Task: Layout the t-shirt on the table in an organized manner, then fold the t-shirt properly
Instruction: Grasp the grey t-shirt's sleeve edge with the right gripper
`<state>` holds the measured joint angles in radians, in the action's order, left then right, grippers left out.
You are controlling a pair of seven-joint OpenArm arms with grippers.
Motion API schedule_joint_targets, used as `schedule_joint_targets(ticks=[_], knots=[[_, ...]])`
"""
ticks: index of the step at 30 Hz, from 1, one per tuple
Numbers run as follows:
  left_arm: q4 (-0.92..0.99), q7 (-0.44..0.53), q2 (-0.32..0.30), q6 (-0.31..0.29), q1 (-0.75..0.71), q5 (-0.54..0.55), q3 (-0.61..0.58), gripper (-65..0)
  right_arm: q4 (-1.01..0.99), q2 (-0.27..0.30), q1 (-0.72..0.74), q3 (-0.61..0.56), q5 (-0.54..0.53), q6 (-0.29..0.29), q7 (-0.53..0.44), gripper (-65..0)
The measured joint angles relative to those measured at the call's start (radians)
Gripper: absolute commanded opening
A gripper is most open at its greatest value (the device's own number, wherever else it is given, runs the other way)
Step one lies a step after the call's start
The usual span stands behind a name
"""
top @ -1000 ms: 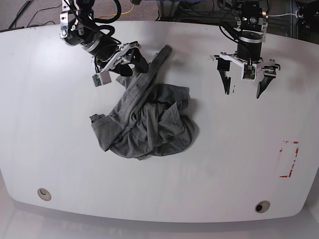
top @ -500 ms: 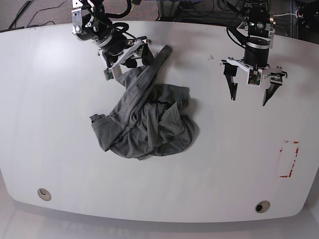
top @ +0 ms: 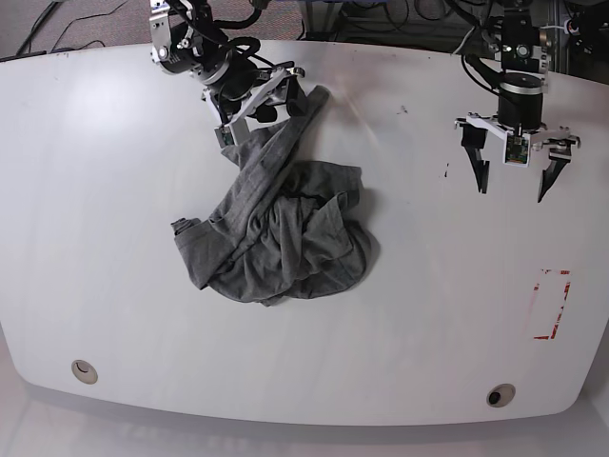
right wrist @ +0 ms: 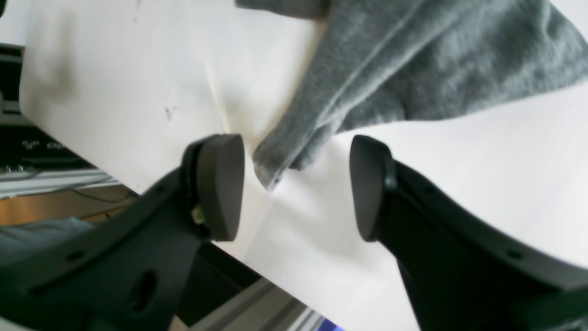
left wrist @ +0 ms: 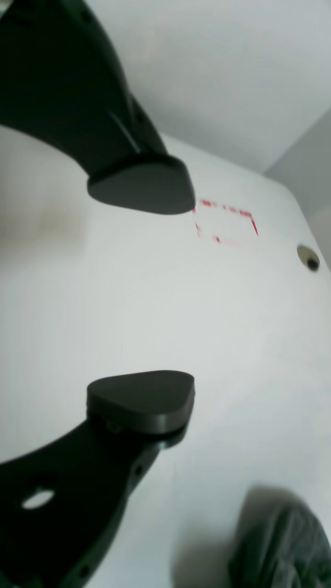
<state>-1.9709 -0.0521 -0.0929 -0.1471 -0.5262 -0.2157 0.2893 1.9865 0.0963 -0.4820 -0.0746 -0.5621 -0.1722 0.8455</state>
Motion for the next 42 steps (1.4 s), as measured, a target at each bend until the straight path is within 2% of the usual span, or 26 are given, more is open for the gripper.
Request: schedule_joint_targets(ticks=[7,20,38,40,42], knots=[[0.000,0.000,0.000,-0.075,0.000,0.000,0.028,-15.0,-0.053,-0.010,0.023,-0.008,-0.006,-0.003,0.003,-30.6],[0.000,0.000,0.001,-0.080,0.000,0.000,0.046,-15.0,-0.133,-0.035,0.068,-0.053,-0.013,-0.003,0.001,-30.6],[0.000,0.000,0.001,-0.082,0.000,0.000,0.047,-15.0,-0.203,-0.032,0.111,-0.050,-0.026,-0.011,-0.015,-30.8],[0.000,0.000,0.001,-0.082,0.000,0.000,0.047,-15.0,-0.221,-0.033,0.119,-0.050,-0.040,-0.013,-0.016,-31.1],[0.000,0.000,0.001,-0.082,0.000,0.000,0.047,-15.0,-0.236,-0.038,0.127,-0.050,-0.044,-0.019,-0.026,-34.6]])
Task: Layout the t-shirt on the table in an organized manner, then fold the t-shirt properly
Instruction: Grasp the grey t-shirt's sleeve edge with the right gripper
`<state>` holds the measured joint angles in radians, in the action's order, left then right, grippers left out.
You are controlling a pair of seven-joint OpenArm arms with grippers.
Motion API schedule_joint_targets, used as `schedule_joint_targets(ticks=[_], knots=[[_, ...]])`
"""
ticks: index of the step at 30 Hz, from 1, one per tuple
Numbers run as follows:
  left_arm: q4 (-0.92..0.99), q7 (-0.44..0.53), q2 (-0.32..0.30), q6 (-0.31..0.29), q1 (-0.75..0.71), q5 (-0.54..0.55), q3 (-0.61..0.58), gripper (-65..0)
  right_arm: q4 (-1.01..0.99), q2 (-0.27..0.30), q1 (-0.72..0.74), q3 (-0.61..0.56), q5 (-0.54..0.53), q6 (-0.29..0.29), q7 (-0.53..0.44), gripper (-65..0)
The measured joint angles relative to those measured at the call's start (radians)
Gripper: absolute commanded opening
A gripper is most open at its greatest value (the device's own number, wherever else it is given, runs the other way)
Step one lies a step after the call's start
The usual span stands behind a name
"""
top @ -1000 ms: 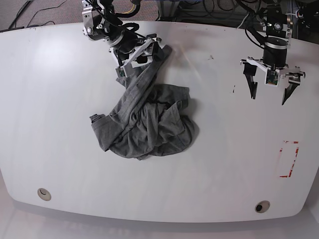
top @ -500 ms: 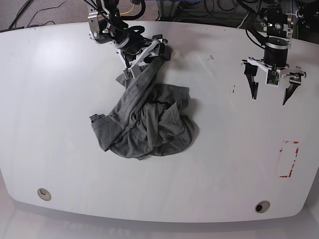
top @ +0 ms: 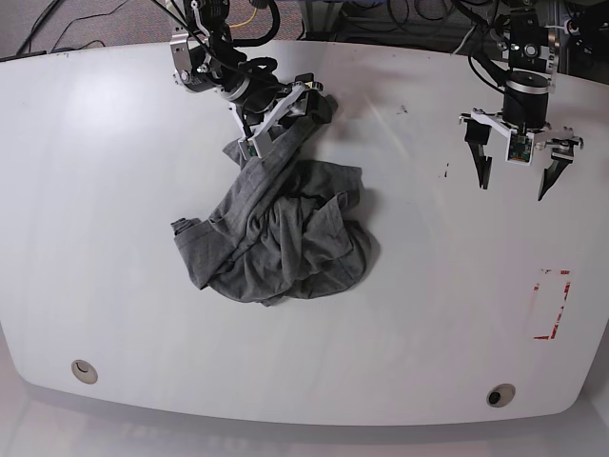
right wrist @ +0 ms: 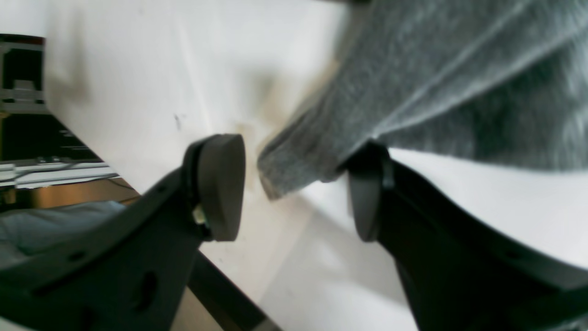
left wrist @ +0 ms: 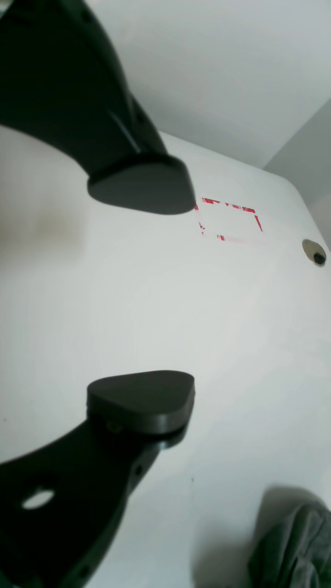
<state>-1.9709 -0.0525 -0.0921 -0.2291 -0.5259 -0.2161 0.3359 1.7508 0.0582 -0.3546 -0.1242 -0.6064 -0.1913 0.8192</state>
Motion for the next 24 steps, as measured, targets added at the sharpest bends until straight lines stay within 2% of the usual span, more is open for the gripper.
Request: schedule_joint_targets(ticks=[1,6,10,15,24], knots=[[0.000,0.000,-0.001,0.000,0.000,0.000,0.000,-15.0,-0.008,-0.006,0.005,0.001,0.000,0.000,-0.004,-37.1],[0.000,0.001,0.000,0.000,0.003,0.000,0.000,-15.0,-0.034,-0.019,0.024,0.001,0.018,0.009,0.005,-65.0],[0.000,0.000,0.000,0.001,0.003,0.000,0.000,-15.0,-0.035,-0.016,0.024,0.005,0.020,0.009,0.009,-63.3],[0.000,0.000,0.000,0.000,0.002,0.000,0.000,-15.0,-0.021,-0.016,0.032,0.004,0.027,0.010,0.024,-65.0],[0.000,0.000,0.000,0.002,0.003,0.000,0.000,-15.0,0.180,0.059,0.012,0.026,0.031,0.015,0.105,-65.0]])
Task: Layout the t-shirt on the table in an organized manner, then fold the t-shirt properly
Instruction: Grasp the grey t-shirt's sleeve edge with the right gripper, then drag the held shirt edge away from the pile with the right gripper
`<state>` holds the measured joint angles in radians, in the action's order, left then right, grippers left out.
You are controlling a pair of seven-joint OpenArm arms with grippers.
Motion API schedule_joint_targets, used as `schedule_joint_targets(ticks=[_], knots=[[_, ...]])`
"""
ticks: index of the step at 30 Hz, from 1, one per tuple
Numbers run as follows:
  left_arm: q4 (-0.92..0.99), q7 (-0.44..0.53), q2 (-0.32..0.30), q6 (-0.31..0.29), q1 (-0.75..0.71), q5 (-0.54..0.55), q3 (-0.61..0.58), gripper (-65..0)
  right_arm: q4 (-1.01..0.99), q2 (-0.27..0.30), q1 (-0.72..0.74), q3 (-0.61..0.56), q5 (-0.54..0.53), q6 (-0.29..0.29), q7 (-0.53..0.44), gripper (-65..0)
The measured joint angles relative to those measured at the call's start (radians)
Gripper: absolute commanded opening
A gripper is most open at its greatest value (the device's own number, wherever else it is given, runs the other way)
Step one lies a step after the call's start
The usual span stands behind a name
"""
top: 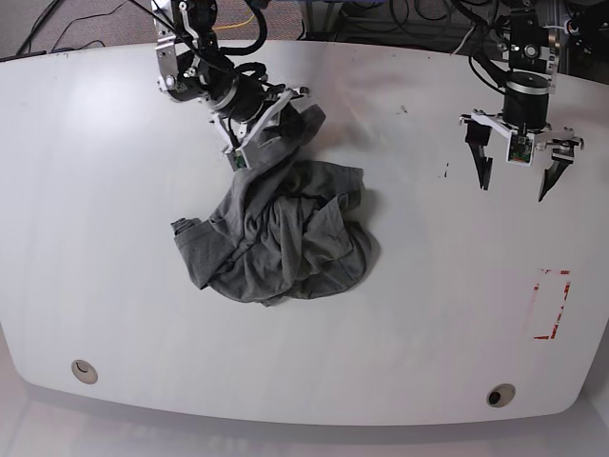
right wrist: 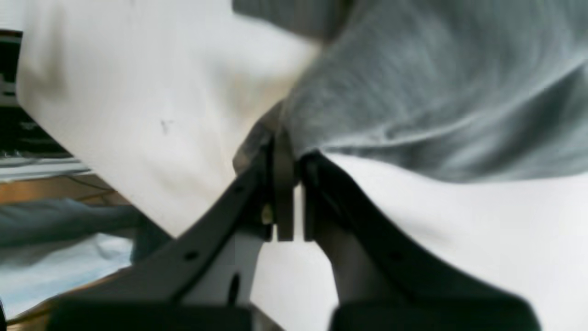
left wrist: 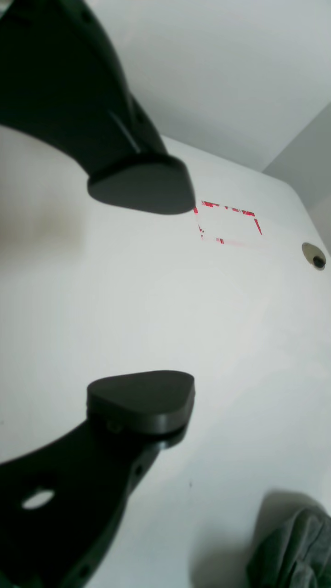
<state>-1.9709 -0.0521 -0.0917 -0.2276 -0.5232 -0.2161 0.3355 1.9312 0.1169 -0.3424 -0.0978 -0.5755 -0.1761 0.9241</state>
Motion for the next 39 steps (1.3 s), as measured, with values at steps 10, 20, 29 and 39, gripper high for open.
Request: schedule_joint_targets(ticks=[10,20,29,39], knots=[[0.000,0.000,0.000,-0.002,0.001,0.000,0.000,-15.0,0.090,0.052,0.011,0.139,-0.130,-0.007,0.084,-65.0],[0.000,-0.001,-0.001,-0.002,0.027,-0.001,-0.003,-15.0,0.086,0.146,0.115,0.212,-0.201,-0.006,0.079,-65.0],[0.020,-0.005,0.000,-0.002,0.042,-0.004,-0.009,-15.0,0.072,0.218,0.219,0.217,-0.218,-0.043,0.083,-65.0],[0.021,-0.076,0.002,-0.002,0.112,-0.007,-0.037,-15.0,0.070,0.307,0.377,0.214,-0.221,-0.052,0.084,-65.0]])
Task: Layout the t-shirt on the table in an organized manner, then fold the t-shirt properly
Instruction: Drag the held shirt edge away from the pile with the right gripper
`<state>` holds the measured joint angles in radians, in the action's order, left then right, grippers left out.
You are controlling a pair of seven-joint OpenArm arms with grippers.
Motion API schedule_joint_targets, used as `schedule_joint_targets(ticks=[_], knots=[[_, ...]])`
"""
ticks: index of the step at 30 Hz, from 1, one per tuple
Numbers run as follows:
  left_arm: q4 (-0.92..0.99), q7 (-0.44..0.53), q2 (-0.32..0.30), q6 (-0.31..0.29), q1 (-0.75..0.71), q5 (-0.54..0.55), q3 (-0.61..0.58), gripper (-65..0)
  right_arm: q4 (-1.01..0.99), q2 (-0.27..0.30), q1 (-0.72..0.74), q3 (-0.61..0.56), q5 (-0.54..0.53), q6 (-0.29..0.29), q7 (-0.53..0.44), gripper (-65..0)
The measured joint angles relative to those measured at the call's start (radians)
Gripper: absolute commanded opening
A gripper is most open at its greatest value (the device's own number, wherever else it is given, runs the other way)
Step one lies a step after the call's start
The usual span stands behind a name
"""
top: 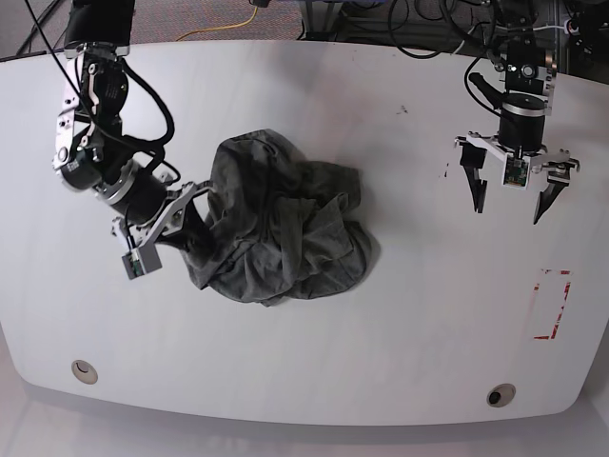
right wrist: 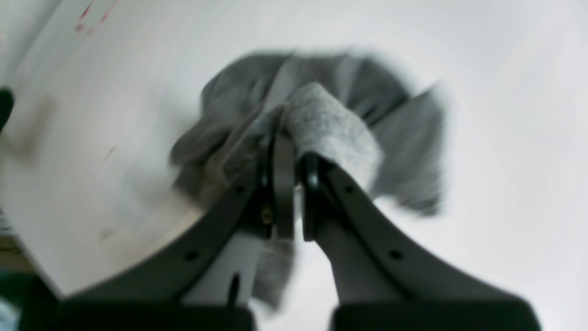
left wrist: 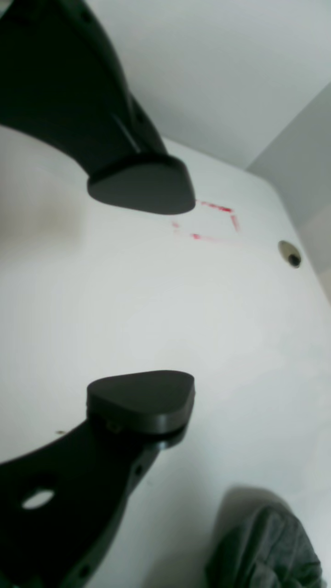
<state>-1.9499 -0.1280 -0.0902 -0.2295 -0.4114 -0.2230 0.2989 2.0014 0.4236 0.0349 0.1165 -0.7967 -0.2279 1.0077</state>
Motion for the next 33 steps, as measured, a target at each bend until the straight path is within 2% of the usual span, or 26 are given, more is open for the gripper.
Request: schedule_joint_targets(ticks=[4,12,15,19,29,33], knots=[[0.001,-0.037,0.000,0.000,0.027,-0.001,-0.014,-15.0,-0.013,0.051,0.069,0.001,-0.001,0.000,0.000,-65.0],[0.007,-0.041,-0.002,0.002,0.076,-0.001,-0.042,-15.0,-0.019,0.137,0.192,0.047,0.000,0.000,0.012,-64.8],[0.013,-0.042,-0.003,-0.036,0.079,0.000,-0.076,-15.0,-0.019,0.162,0.238,0.046,-0.014,-0.001,0.010,-64.8],[0.017,-0.045,0.001,-0.071,0.077,0.000,-0.124,-15.0,-0.018,0.182,0.279,0.045,-0.020,-0.008,0.008,-64.8],[0.018,-0.112,0.001,-0.067,0.084,0.000,-0.252,-14.9,-0.016,0.219,0.378,0.043,-0.020,-0.008,0.017,-64.8],[0.035,-0.111,0.027,-0.068,0.097,0.000,-0.283,-14.9,-0.014,0.239,0.405,0.043,-0.019,-0.007,0.015,-64.8]])
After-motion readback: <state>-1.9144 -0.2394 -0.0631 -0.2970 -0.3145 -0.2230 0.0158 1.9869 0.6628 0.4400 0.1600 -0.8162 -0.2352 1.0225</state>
